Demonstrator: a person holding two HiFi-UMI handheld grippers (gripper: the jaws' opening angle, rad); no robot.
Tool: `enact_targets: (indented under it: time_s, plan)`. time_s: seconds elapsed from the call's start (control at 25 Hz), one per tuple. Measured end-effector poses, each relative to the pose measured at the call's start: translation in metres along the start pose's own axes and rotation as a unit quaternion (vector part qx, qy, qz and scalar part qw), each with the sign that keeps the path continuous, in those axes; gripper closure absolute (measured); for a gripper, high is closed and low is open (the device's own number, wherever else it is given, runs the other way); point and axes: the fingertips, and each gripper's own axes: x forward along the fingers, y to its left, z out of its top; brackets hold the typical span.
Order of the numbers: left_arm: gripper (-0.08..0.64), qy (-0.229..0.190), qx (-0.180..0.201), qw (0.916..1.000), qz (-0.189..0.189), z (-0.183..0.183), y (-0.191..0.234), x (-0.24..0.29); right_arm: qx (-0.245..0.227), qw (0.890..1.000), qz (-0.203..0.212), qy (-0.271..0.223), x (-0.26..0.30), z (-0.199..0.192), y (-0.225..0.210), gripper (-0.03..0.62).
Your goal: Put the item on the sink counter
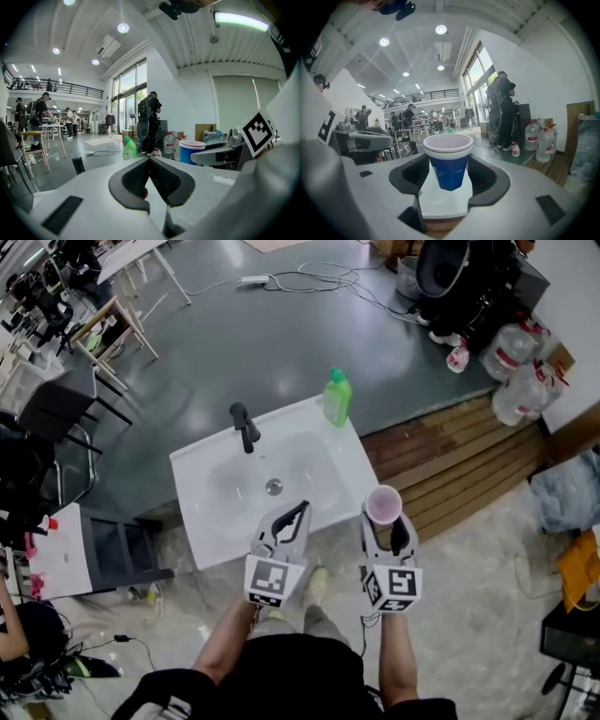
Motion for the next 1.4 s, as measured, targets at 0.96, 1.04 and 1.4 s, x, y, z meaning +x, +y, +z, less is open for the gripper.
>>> enact_targets:
  time_s: [0.96, 1.04, 1.4]
  plan:
    - [0.558, 0.049, -0.024, 0.9985, 0.002, -0.064, 0.019, 0.077, 0.006, 0.999, 0.013, 0.039, 0.08, -0.068, -0.034, 0.334]
    - [0.558, 0.055, -0.026, 0.9982, 0.002, -0.07, 0.021, 0.08, 0.008, 0.999, 0.011, 0.049, 0.084, -0.076, -0.037, 0.334]
    - [0.558, 0.074, -0.031, 0.9967, 0.011, -0.093, 0.033, 0.092, 0.003, 0.998, 0.015, 0.066, 0.107, -0.095, -0.042, 0.334]
